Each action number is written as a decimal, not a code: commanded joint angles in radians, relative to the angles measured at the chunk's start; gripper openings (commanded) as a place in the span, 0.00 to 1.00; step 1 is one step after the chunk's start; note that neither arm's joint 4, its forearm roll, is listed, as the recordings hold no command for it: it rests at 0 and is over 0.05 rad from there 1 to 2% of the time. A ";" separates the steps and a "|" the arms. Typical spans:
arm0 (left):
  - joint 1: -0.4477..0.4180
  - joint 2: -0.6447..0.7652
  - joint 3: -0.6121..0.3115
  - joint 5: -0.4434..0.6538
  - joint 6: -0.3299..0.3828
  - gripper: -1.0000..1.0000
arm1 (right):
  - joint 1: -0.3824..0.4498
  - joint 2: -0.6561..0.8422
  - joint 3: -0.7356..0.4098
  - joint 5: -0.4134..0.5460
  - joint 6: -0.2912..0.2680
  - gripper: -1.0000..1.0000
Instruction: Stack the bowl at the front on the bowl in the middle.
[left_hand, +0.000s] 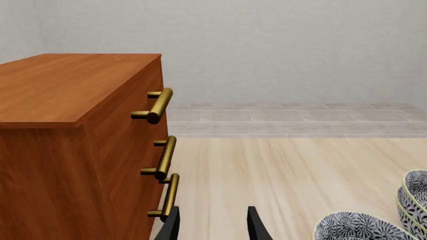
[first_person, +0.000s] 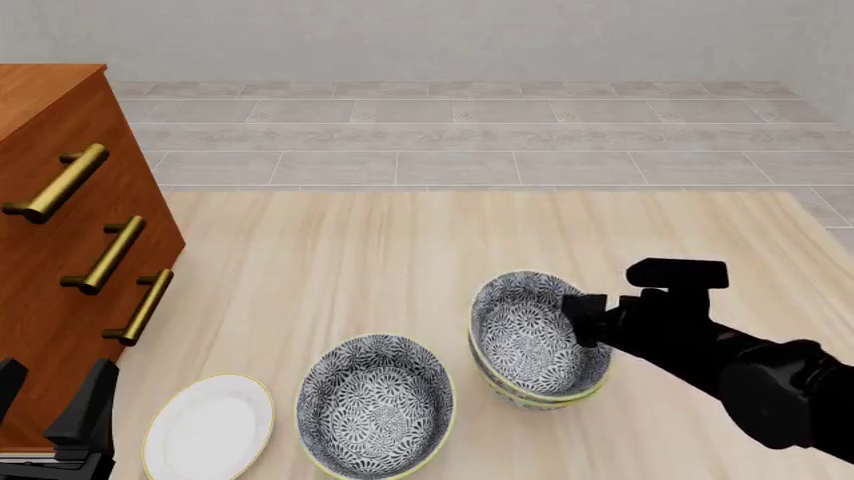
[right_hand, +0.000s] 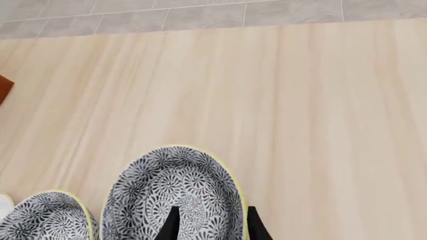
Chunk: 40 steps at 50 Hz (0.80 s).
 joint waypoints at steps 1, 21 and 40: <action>0.000 0.000 0.000 0.000 0.000 1.00 | -0.003 -0.046 0.000 0.025 -0.012 1.00; 0.000 0.000 0.000 0.000 0.000 1.00 | -0.015 -0.167 0.023 0.074 -0.051 1.00; 0.000 0.000 0.000 0.000 0.000 1.00 | -0.053 -0.464 0.080 0.186 -0.130 1.00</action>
